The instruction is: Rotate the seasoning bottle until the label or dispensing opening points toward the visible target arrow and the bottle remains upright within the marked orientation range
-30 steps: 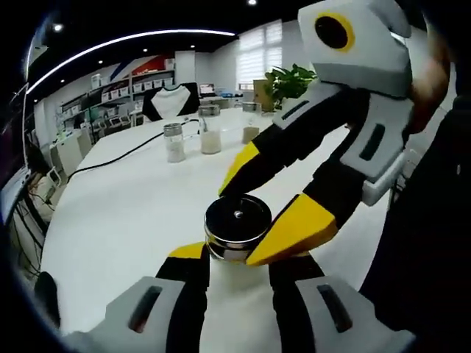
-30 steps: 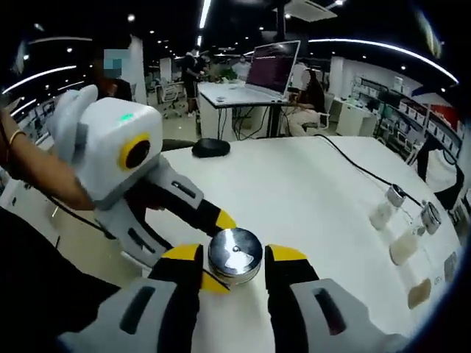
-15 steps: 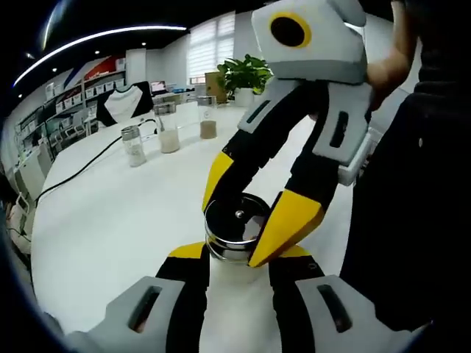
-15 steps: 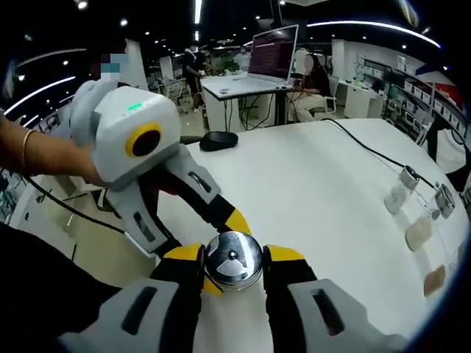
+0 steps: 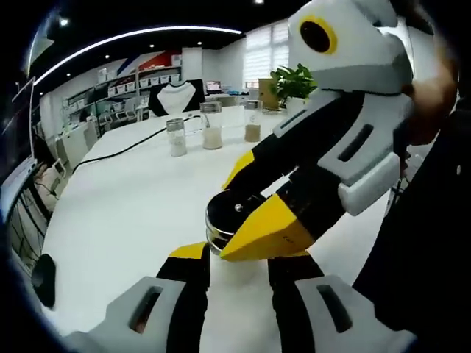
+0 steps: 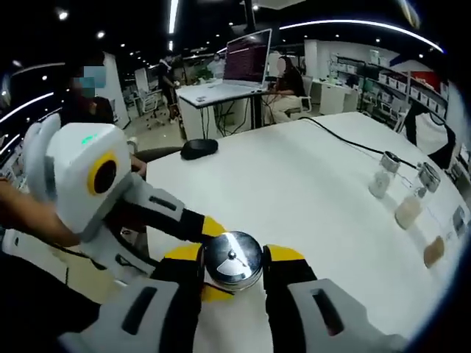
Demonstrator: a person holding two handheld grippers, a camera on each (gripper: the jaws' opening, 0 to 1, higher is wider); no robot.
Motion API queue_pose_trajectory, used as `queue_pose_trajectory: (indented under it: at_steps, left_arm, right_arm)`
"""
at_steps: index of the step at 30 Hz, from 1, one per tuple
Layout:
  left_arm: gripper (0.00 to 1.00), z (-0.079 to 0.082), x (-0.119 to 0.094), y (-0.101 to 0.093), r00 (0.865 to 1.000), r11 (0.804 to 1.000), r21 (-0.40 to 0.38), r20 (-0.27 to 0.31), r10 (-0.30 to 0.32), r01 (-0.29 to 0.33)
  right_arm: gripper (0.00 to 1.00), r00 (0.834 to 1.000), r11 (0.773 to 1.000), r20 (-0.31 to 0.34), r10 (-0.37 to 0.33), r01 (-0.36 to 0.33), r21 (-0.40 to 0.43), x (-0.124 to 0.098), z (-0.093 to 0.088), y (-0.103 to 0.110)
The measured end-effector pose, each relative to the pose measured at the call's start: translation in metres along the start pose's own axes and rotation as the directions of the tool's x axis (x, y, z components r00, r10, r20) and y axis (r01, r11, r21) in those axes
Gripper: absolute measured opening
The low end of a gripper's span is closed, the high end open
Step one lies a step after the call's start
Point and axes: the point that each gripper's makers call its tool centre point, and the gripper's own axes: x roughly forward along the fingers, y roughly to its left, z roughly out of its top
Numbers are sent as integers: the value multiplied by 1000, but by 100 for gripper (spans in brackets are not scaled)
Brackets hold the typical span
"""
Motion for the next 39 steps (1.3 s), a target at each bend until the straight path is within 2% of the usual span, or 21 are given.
queue_pose_trajectory:
  at_steps: [2,7,10,13,16,17,20,22,27,28,31,35,39]
  left_arm:
    - [33,1,1,-3,998,997,-37,7,62,-62]
    - [34,1,5,-3,990,989,-44,-1,142,-142]
    - [34,-1,5,1,987,985,-62,2,161,-160]
    - [34,-1,5,1,989,987,-63,11,149,-148]
    - [34,-3,5,3,993,992,-41,10,117,-117]
    - [34,-2,7,1,995,994,-33,11,101,-100]
    - [34,-3,7,0,999,999,-2,0,50,-50]
    - [33,-3,7,-1,1000,1000,15,4,9,-9]
    - [33,-4,6,0,996,993,66,3,-95,94]
    - [33,-5,5,-1,991,988,76,-1,-135,135]
    - [33,-5,3,-5,977,970,119,-23,-210,212]
    - [33,-4,1,-10,958,942,171,-62,-282,288]
    - [33,-4,-1,-10,939,922,180,-81,-333,343]
  right_arm:
    - [29,1000,1000,14,-12,12,18,-1,0,-1]
    - [29,999,999,19,-39,39,35,-2,0,-2]
    - [29,999,998,19,-46,45,40,-2,-1,-2]
    - [29,999,998,20,-35,34,54,-3,0,-4]
    - [29,999,996,35,6,-9,86,-4,1,-5]
    - [29,999,997,40,21,-24,73,-5,2,-4]
    - [30,998,999,51,45,-44,-3,-9,7,-3]
    - [32,997,995,44,60,-56,-83,-12,7,-3]
    - [32,994,982,9,112,-109,-156,-13,1,3]
    - [32,993,975,3,119,-117,-187,-13,1,4]
    - [32,991,970,-6,133,-131,-206,-11,3,5]
    - [32,987,959,-31,160,-163,-232,-8,3,9]
    - [31,981,939,-56,183,-192,-286,-8,1,14]
